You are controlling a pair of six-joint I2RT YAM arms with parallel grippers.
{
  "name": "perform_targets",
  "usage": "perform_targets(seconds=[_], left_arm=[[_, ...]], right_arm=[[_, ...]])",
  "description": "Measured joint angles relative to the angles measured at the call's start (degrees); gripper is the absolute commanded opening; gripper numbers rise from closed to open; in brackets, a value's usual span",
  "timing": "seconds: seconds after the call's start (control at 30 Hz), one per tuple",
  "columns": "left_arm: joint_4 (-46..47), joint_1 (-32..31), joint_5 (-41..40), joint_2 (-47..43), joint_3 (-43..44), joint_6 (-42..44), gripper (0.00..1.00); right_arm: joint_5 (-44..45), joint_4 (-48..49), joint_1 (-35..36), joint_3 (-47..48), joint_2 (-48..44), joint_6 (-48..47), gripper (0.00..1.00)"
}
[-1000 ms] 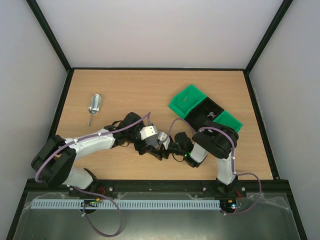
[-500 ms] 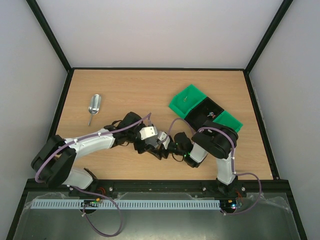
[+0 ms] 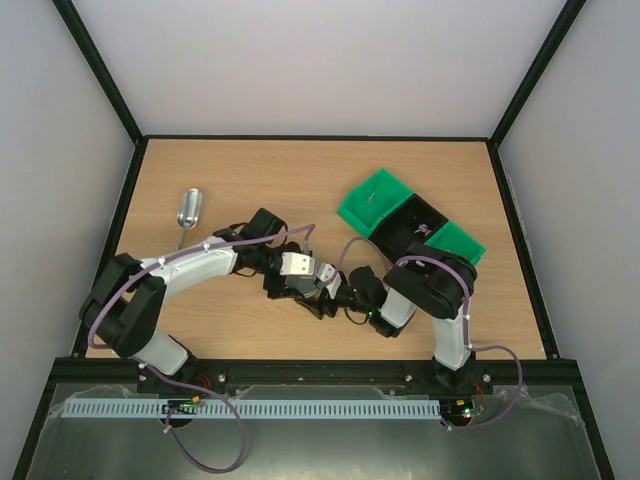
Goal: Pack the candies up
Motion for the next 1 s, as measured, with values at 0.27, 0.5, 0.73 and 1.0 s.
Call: perform_targets(seconds=[0.27, 0.5, 0.73, 1.0], left_arm=[[-1.55, 2.43, 5.29, 3.23, 1.57, 1.88, 0.85], [-0.85, 4.17, 6.38, 2.95, 0.79, 1.40, 0.99], [-2.67, 4.28, 6.05, 1.03, 0.07, -1.22, 1.00], [-6.95, 7.56, 7.06, -7.23, 1.97, -6.67, 1.00]], right_arm=[[0.13, -0.85, -0.17, -3.34, -2.71, -0.98, 0.99], [-0.42, -3.72, -0.28, -7.52, -11.32, -3.37, 0.99], [-1.60, -15.13, -1.40, -8.04, -24.59, -3.69, 0.99], [-3.93, -36.00, -5.35, -5.81, -43.58, -3.91, 0.99]])
